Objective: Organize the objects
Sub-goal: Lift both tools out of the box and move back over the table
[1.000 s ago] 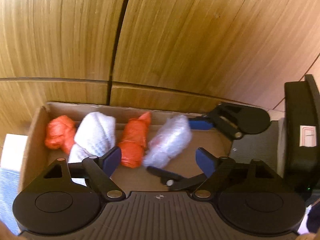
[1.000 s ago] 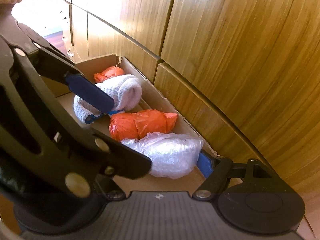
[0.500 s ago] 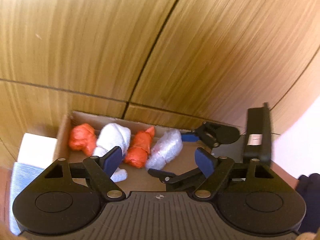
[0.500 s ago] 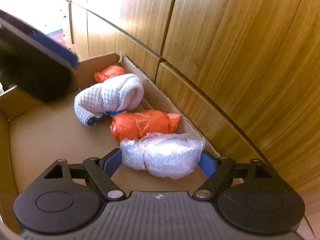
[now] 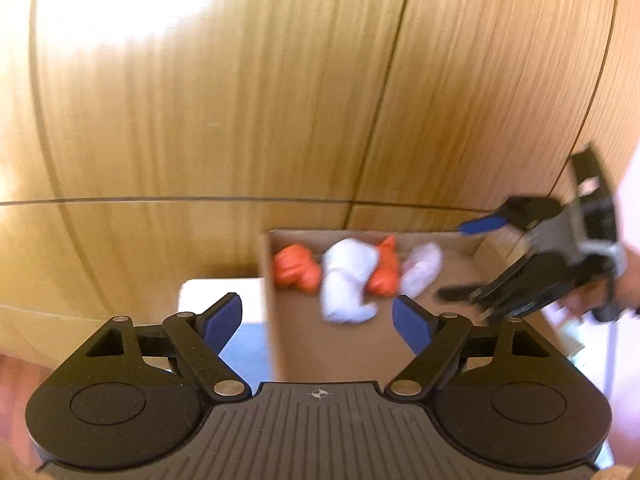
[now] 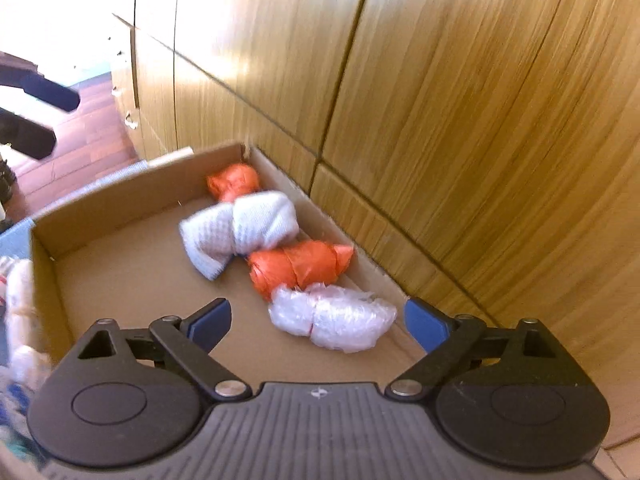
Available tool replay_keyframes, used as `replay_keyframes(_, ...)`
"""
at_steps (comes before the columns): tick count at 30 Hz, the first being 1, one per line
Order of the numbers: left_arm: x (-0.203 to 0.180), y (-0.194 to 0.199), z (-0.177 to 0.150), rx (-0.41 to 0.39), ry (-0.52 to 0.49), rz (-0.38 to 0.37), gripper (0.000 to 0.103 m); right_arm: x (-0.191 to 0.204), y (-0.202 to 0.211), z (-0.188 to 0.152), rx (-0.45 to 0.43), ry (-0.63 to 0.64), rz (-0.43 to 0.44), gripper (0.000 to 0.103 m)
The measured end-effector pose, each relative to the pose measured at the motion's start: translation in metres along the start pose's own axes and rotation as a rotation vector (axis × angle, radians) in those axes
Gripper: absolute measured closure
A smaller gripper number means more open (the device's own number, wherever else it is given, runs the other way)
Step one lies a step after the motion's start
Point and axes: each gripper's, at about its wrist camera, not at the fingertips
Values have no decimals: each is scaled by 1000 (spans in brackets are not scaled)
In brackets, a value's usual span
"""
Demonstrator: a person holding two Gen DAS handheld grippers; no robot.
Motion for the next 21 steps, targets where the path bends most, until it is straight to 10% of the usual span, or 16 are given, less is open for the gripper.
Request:
replay_keyframes(13,19,70,-60,-3,-22,73,14,60,128,58,-252,-120,-66,3)
replay_keyframes(21,21,90,-106,24,-108,87,10,150,195,-1,-329,-176,-41,1)
Point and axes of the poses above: each gripper's, at about its wrist camera, not at the fingertips, and y roughly against the way its jaws point, x to its left, z to its top, and after that the axes turned 11 degrees about -z, right-handed
